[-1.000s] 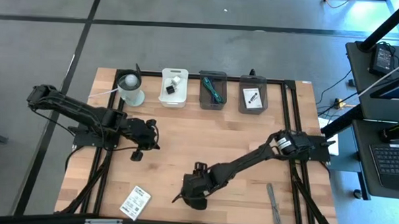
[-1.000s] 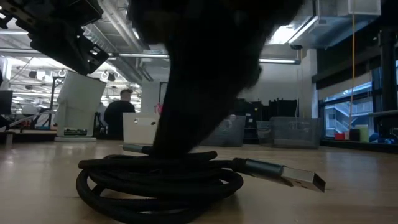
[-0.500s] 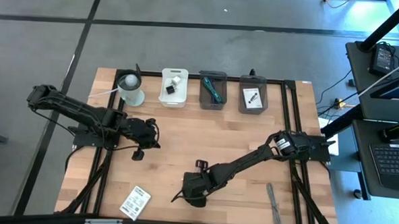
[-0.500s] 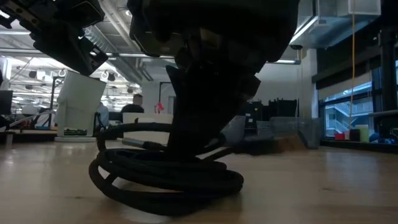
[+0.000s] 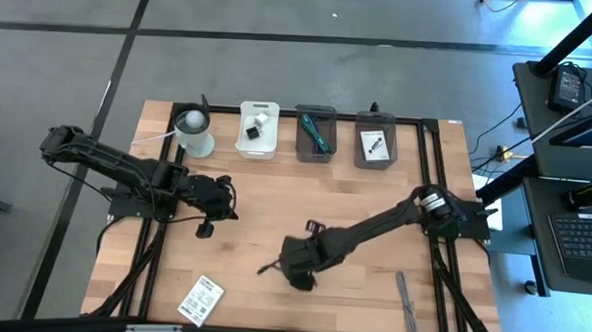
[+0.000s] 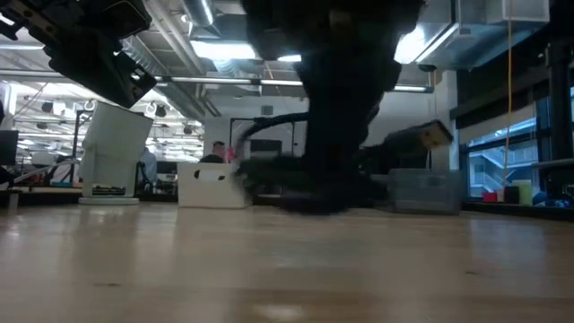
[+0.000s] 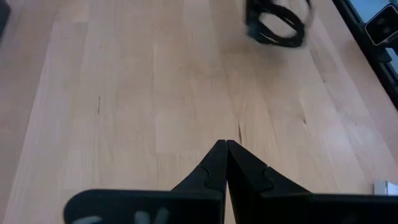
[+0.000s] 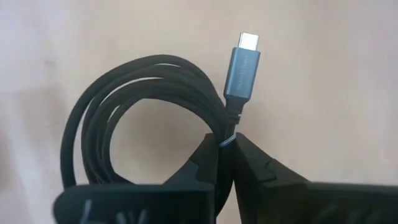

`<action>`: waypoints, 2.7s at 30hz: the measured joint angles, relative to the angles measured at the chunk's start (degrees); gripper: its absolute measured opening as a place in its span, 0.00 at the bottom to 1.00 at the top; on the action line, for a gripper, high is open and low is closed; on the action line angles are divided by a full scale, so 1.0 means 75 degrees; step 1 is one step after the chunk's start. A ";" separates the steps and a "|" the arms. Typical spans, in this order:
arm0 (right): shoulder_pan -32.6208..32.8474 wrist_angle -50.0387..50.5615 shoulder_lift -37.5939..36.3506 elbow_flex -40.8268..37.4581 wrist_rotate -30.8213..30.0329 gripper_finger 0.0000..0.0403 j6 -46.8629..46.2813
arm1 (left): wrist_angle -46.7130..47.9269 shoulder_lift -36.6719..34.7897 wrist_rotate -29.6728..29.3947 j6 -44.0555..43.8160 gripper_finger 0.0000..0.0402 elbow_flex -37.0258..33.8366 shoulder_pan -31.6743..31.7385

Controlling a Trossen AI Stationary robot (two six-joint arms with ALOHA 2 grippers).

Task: Pick and place items into bin
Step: Put the black charger cable into the left black bin, then put the gray charger cable into the left black bin

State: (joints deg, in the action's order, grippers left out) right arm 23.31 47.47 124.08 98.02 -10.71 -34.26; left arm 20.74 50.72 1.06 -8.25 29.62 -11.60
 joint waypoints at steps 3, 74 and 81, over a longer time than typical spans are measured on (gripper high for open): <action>-0.0132 0.0604 -0.0343 -0.0006 -0.0335 0.06 0.0008 | 0.0003 0.0000 0.0000 0.0000 0.00 0.0000 0.0003; -0.8031 -0.2248 -0.0910 -0.1177 0.2491 0.27 0.5805 | -0.0958 0.0000 -0.2600 -0.1621 0.00 0.0001 0.0012; -0.8106 -0.2037 -0.0969 -0.1177 0.2460 0.29 0.5802 | -0.0955 0.0000 -0.2597 -0.1617 0.00 0.0001 0.0010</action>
State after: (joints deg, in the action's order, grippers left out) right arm -37.49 32.19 116.81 89.19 7.74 9.26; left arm 13.58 50.72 -18.42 -20.38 29.63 -11.52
